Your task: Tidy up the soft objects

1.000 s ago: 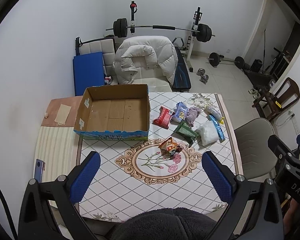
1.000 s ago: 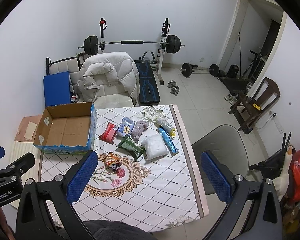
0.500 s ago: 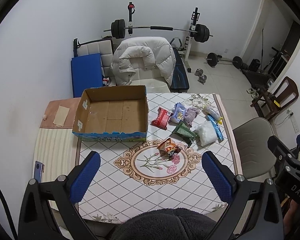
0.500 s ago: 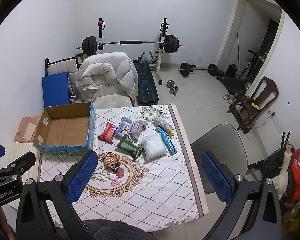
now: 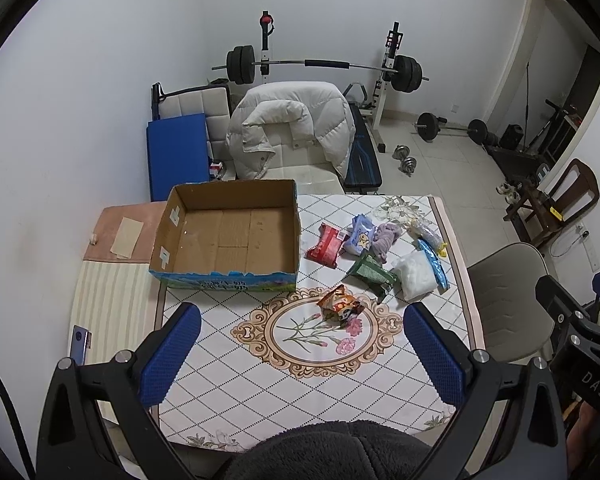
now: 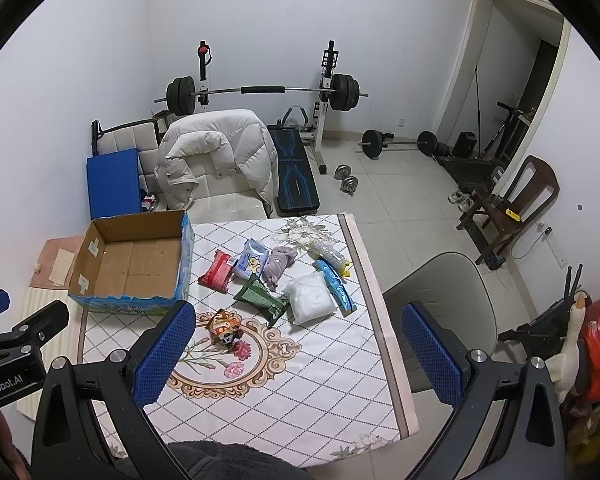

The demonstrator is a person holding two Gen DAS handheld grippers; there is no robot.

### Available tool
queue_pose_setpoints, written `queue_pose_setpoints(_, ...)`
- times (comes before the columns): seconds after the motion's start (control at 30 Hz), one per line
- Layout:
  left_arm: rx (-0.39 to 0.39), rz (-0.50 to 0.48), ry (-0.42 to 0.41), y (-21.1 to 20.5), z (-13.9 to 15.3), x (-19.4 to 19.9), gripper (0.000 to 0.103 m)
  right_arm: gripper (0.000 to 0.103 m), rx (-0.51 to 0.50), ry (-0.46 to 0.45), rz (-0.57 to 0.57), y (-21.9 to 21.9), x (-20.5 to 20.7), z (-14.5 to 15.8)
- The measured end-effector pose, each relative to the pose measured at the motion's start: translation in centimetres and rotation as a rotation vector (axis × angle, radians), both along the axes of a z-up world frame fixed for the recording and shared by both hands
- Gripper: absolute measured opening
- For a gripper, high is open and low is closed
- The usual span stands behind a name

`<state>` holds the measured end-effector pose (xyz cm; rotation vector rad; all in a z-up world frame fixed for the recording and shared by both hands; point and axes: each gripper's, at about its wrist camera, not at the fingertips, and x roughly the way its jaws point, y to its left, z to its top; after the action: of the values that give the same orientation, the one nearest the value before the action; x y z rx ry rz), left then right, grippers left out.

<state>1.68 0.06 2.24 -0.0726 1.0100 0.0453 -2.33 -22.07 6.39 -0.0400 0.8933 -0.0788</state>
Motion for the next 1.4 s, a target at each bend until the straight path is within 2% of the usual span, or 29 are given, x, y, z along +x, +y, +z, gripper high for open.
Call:
queue_pose_setpoints(0.9,0.015,0.012,-0.044,0.7,1.1,-0.4,0.103,0.103,0.029,-0.036,0.009,0.3,-0.1,1.7)
queue_pose_setpoints(1.03,0.02,0.009,-0.049,0.6,0.8,-0.8,0.103,0.103,0.064,-0.021,-0.004,-0.4,0.3,1.3)
queue_pose_setpoints(1.13,0.015,0.013,-0.033,0.5,-0.2,0.9,0.103,0.103,0.117,0.017,-0.022,-2.0,2.0,0.0)
queue_pose_setpoints(1.23,0.011,-0.021,0.056,-0.1,-3.5,5.0,0.103,0.103,0.12,0.085,-0.046,-4.3,5.7,-3.5)
queue_pose_setpoints(1.3,0.013,-0.045,0.147,-0.9,-7.0,8.4,0.103,0.103,0.149,0.17,-0.043,-5.8,9.1,-7.2)
queue_pose_setpoints(1.4,0.021,-0.089,0.274,-2.5,-13.6,12.0,0.103,0.103,0.158,0.317,-0.013,-7.5,15.1,-14.6)
